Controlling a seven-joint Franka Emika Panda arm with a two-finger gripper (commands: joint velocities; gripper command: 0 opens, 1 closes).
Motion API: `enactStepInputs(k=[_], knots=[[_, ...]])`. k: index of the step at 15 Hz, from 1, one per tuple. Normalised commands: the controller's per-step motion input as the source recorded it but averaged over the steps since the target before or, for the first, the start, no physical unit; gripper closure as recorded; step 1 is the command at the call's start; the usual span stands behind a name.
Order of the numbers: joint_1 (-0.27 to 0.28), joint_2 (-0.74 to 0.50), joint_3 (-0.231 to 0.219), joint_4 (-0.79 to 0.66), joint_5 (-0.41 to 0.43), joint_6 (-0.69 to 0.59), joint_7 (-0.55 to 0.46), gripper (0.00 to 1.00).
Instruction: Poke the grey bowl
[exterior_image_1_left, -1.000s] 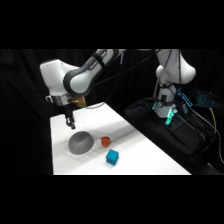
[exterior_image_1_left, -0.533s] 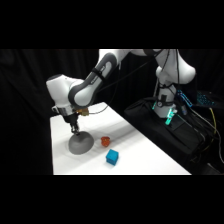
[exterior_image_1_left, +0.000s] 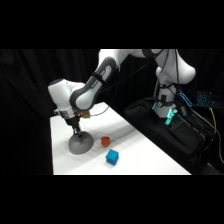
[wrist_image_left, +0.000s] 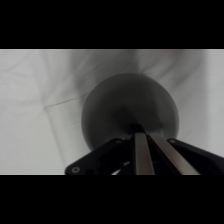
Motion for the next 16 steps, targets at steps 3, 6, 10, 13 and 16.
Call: enactStepInputs(k=[3, 6, 10, 13, 16], knots=[[0.048, -0.51, -0.033, -0.31, -0.055, -0.17, -0.13, 1.00], [0.056, -0.56, -0.049, -0.25, -0.068, -0.35, -0.09, 0.74], [0.073, -0.49, -0.069, -0.14, -0.096, -0.34, -0.03, 0.44], [0.077, -0.38, -0.070, -0.09, -0.110, -0.26, 0.00, 0.09], [0.070, -0.26, -0.062, -0.05, -0.101, -0.20, 0.00, 0.00]])
